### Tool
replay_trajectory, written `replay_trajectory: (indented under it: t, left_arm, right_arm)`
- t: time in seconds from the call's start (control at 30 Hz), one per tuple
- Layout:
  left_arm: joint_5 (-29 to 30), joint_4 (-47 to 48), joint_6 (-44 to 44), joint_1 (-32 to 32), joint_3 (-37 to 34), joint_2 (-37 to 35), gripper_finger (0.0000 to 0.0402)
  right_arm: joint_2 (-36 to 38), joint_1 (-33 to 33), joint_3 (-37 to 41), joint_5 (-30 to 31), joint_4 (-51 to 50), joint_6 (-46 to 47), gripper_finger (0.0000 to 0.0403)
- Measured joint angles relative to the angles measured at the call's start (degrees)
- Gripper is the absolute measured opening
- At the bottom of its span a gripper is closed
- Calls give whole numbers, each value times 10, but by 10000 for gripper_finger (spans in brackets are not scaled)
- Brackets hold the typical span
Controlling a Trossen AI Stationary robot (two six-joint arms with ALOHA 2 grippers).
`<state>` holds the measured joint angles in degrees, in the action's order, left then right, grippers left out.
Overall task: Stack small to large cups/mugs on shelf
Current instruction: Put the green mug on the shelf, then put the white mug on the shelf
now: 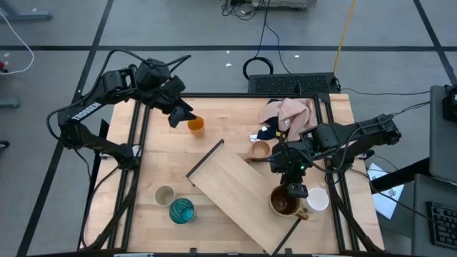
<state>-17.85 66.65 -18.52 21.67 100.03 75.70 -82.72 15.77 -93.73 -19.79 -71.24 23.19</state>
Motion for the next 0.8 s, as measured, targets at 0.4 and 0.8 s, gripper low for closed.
replay_trajectory:
  t: [0.4,0.8]
  left_arm:
    - [2,0,1,0,0,0,234]
    - [0,0,1,0,0,0,234]
  right_arm:
    - [0,-11,0,0,0,-5,106]
    - [36,-50,0,0,3,0,107]
